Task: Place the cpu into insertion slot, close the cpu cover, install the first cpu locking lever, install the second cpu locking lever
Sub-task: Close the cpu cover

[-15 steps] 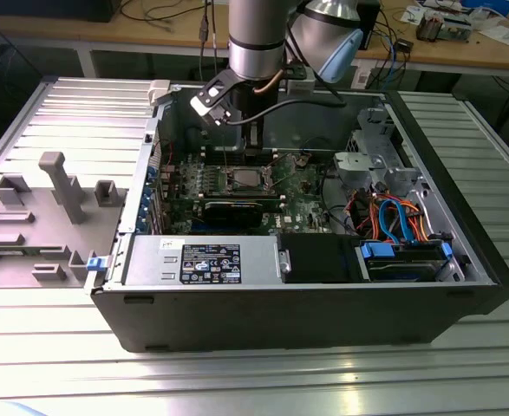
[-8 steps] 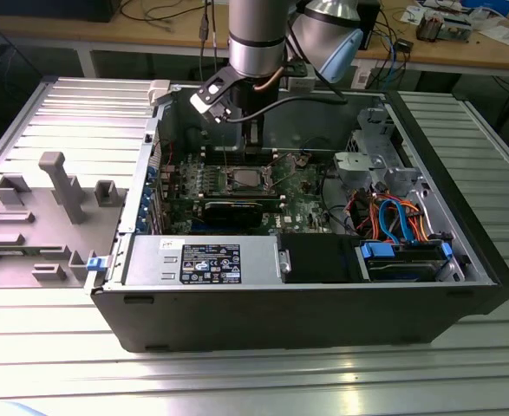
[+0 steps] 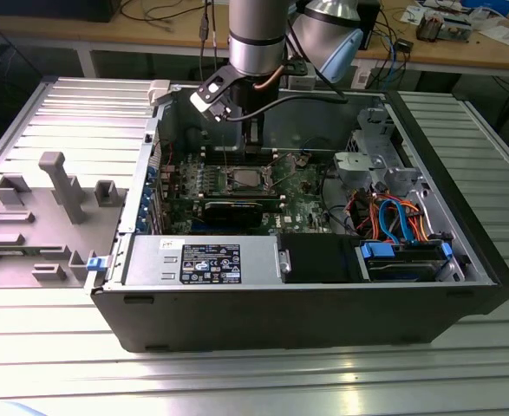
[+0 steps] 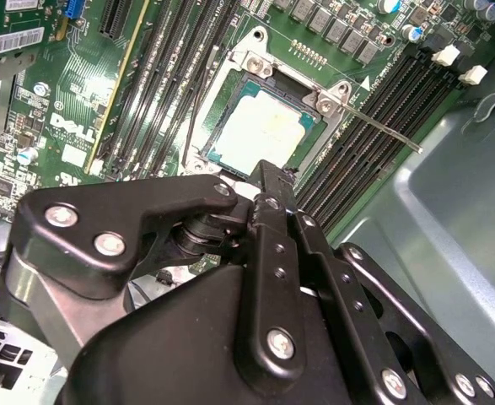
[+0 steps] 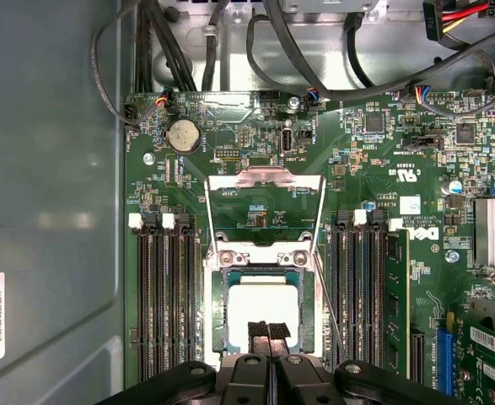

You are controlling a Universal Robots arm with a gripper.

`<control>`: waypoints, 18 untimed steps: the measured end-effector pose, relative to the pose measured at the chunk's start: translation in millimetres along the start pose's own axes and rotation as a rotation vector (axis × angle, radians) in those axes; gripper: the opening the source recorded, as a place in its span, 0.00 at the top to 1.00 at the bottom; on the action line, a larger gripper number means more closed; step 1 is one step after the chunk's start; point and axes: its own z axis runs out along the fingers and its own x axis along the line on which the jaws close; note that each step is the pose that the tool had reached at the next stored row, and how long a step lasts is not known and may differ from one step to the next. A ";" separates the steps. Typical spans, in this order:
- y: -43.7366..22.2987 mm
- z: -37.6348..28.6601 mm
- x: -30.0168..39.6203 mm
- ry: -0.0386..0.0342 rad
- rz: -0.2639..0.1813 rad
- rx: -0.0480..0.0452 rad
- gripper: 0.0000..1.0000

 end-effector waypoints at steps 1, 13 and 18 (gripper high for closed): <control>0.0 -0.1 0.0 0.0000 0.000 0.0000 0.89; 2.4 -0.1 0.0 -0.0001 0.000 0.0037 0.89; 2.5 -7.4 0.2 0.0001 0.000 0.0036 0.89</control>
